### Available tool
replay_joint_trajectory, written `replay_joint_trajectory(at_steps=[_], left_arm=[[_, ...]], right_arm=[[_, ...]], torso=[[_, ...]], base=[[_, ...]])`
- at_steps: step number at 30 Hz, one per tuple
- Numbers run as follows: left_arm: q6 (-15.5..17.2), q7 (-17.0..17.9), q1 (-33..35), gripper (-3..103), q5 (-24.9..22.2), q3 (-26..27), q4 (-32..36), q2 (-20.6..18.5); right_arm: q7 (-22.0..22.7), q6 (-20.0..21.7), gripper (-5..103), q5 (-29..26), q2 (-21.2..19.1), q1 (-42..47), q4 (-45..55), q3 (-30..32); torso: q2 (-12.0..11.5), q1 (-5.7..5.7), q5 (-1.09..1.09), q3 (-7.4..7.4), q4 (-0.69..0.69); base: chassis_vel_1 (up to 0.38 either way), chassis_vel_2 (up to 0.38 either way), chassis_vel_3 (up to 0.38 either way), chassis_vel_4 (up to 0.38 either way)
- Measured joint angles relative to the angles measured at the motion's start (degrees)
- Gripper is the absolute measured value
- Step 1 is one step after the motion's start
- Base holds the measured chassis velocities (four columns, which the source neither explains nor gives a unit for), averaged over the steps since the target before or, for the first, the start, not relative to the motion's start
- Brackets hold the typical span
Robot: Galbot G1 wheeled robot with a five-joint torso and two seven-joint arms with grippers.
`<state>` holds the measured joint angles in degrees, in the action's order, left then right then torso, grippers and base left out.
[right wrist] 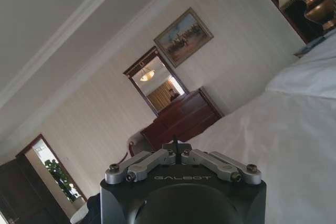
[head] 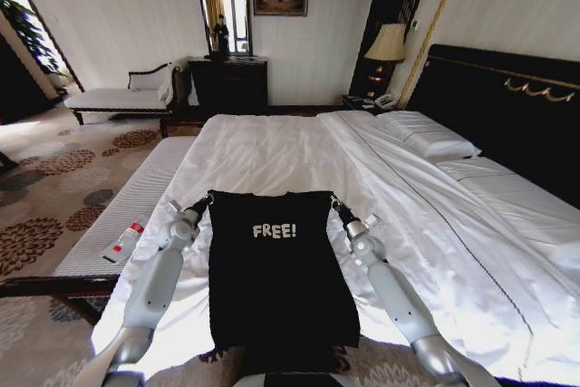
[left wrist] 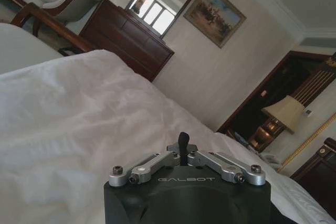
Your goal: Fold the clothes on the bed.
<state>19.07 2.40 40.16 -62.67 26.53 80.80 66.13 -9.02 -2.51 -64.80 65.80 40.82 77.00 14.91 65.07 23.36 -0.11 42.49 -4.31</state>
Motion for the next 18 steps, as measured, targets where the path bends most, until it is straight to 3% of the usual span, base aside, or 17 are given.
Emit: replay_joint_trajectory(at_steps=[10, 18], left_arm=[[1.01, 1.12, -2.64, 1, -5.02, -0.28, 6.68, -4.42], [0.69, 1.22, -0.07, 1, -6.23, 0.35, 8.22, -4.84]], right_arm=[[-0.58, -0.51, 0, -6.94, -8.47, -7.53, 5.91, -4.98], [0.22, -1.67, 0, -6.01, -8.58, -6.14, 5.86, -4.61]], torso=[[0.01, 0.00, 0.01, -0.01, -0.03], [0.00, 0.02, 0.01, 0.00, -0.03]], base=[[0.000, 0.000, 0.000, 0.000], [0.000, 0.000, 0.000, 0.000]])
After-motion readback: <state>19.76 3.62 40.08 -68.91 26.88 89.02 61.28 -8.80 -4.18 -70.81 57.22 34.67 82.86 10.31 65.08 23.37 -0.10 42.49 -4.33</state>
